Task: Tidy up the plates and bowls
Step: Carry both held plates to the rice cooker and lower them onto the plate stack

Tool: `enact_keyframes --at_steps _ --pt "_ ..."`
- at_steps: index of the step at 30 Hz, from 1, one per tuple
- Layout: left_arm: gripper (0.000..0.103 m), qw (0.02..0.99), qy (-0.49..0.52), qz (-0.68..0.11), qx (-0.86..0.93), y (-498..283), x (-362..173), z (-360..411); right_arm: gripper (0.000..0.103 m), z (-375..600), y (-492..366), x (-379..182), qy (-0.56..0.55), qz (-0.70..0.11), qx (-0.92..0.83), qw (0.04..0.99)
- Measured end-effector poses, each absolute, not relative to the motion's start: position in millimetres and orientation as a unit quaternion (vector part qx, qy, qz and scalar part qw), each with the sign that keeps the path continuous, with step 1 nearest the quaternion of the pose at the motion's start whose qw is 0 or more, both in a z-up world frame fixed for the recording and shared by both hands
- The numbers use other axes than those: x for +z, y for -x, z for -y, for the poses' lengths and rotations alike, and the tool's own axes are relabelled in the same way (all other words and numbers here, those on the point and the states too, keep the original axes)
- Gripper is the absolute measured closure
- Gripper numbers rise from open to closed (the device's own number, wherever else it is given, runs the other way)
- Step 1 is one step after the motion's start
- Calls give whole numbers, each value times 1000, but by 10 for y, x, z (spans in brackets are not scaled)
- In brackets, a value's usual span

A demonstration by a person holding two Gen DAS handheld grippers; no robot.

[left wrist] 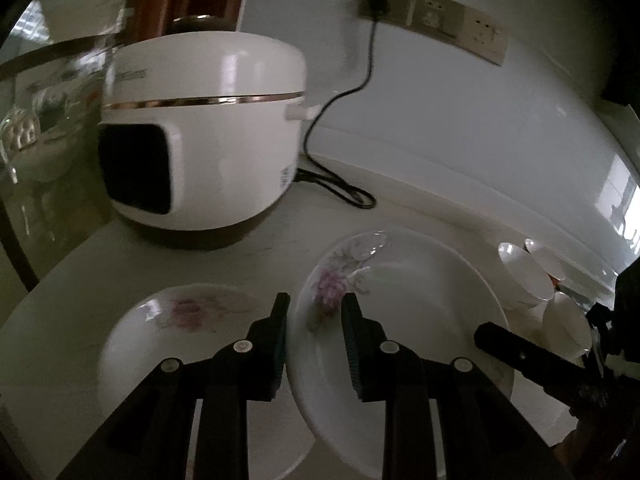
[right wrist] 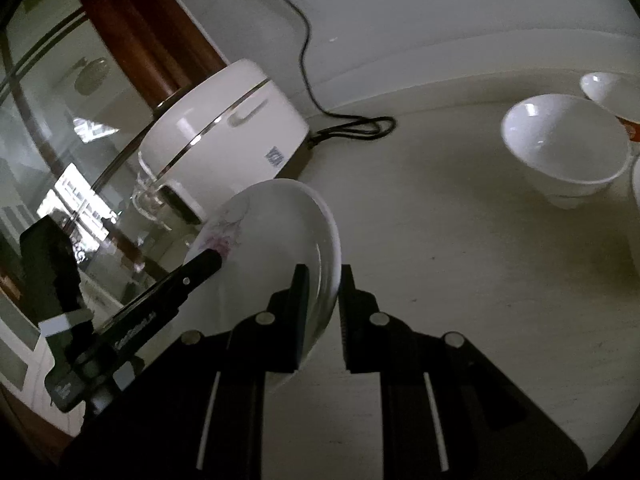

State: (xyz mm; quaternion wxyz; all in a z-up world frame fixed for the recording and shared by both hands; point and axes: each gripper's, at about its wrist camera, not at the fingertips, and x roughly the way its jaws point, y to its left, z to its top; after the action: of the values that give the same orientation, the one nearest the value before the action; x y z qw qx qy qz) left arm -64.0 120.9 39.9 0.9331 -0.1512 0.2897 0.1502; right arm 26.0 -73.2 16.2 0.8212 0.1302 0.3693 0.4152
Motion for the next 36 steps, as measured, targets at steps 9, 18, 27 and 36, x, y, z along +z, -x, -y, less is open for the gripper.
enact_keyframes --at_steps 9,18,27,36 --pt "77 928 163 -291 169 858 371 -1468 85 463 -67 150 -117 -355 446 813" --pt "77 923 174 -288 188 1040 324 -1703 85 188 89 125 -103 -347 459 812" --pt "77 916 188 -297 193 1113 185 -1885 85 17 150 53 -87 -355 470 803" --pt "76 910 195 -296 216 1139 156 -2082 85 -241 185 40 -53 -351 473 806"
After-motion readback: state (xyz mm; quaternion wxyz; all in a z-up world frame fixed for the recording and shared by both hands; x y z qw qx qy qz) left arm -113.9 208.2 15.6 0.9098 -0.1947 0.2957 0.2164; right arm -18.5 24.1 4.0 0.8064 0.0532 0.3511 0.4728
